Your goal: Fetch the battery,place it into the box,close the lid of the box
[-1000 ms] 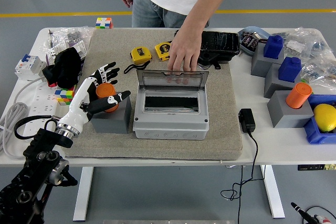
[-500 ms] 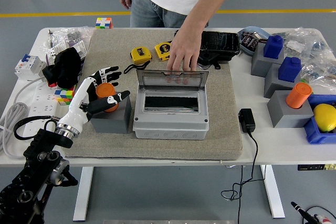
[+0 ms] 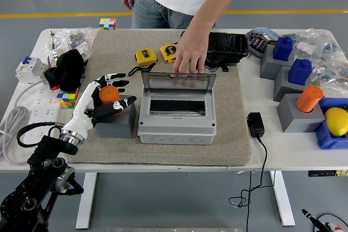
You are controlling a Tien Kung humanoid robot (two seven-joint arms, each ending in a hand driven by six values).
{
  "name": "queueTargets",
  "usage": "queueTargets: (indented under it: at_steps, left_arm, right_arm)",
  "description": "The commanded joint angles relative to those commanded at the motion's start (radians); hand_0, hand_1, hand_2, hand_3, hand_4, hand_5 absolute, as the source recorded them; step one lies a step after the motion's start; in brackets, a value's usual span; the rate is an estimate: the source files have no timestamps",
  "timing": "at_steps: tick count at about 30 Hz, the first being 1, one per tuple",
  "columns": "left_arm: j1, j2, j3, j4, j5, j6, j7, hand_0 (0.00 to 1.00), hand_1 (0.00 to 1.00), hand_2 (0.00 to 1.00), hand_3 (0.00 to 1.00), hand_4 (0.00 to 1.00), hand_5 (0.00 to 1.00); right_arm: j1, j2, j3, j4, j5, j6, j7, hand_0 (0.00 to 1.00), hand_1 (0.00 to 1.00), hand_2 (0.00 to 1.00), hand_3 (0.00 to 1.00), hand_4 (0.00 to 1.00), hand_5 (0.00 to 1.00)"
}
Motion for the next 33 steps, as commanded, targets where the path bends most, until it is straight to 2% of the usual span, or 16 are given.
queueTargets:
  at_steps: [1,6,7,12,13,18,19,24,25,30,31,33]
  left_arm:
    - [0.0,0.0,0.002,0.001,-0.002,0.001,0.0,0.611,0.673,0.58,0.635,0.998,0.085]
    - [0.001,0.0,0.009,0.003,-0.013,0.012,-0.004,0.611,0.673,0.58,0.635,0.998,0.085]
    - [0.001,0.0,0.012,0.004,-0.016,0.013,-0.005,0.525,0.63,0.54,0.603,0.998,0.068]
    - [0.002,0.0,0.02,0.004,-0.02,0.02,-0.006,0.525,0.63,0.54,0.603,0.998,0.068]
    - [0.002,0.0,0.022,0.004,-0.021,0.021,-0.007,0.448,0.605,0.525,0.587,0.998,0.059]
    - [0.002,0.001,0.026,0.005,-0.023,0.028,-0.008,0.448,0.605,0.525,0.587,0.998,0.059]
    - [0.003,0.001,0.027,0.004,-0.023,0.029,-0.008,0.372,0.566,0.508,0.569,0.998,0.058]
    - [0.004,0.001,0.03,0.004,-0.023,0.035,-0.008,0.372,0.566,0.508,0.569,0.998,0.058]
    - [0.004,0.001,0.03,0.004,-0.022,0.036,-0.008,0.301,0.504,0.473,0.536,0.998,0.047]
    - [0.001,0.001,0.032,0.002,-0.013,0.042,-0.007,0.301,0.504,0.473,0.536,0.998,0.047]
    - [0.001,0.001,0.032,0.001,-0.012,0.043,-0.007,0.247,0.407,0.381,0.392,0.998,0.03]
    - [0.0,0.002,0.034,0.002,-0.011,0.045,-0.007,0.247,0.407,0.381,0.392,0.998,0.03]
  right_arm:
    - [0.0,0.0,-0.002,0.0,0.002,0.0,0.0,0.894,0.867,0.809,0.849,0.998,0.998]
    - [-0.001,0.0,-0.006,0.0,0.004,0.0,0.0,0.894,0.867,0.809,0.849,0.998,0.998]
    - [-0.001,0.0,-0.006,0.0,0.004,0.0,0.0,0.894,0.867,0.809,0.849,0.998,0.998]
    - [-0.001,0.0,-0.007,0.0,0.002,0.0,0.0,0.894,0.867,0.809,0.849,0.998,0.998]
    - [-0.001,0.0,-0.007,0.0,0.003,0.0,0.0,0.893,0.867,0.809,0.849,0.998,0.998]
    - [-0.002,0.0,-0.008,0.0,0.003,0.0,0.0,0.893,0.867,0.809,0.849,0.998,0.998]
    - [-0.003,0.0,-0.009,0.0,0.003,0.0,0.0,0.893,0.868,0.809,0.849,0.998,0.998]
    - [-0.003,0.0,-0.009,0.0,0.004,-0.001,0.0,0.893,0.868,0.809,0.849,0.998,0.998]
    - [-0.003,0.0,-0.009,0.0,0.004,-0.001,0.001,0.893,0.867,0.809,0.849,0.998,0.998]
    - [-0.001,-0.001,-0.003,0.0,0.001,-0.001,0.001,0.893,0.867,0.809,0.849,0.998,0.998]
    - [-0.001,-0.001,-0.003,0.0,0.001,-0.001,0.001,0.893,0.867,0.809,0.849,0.998,0.998]
    - [-0.001,-0.001,0.002,0.0,-0.003,-0.001,0.0,0.893,0.867,0.809,0.849,0.998,0.998]
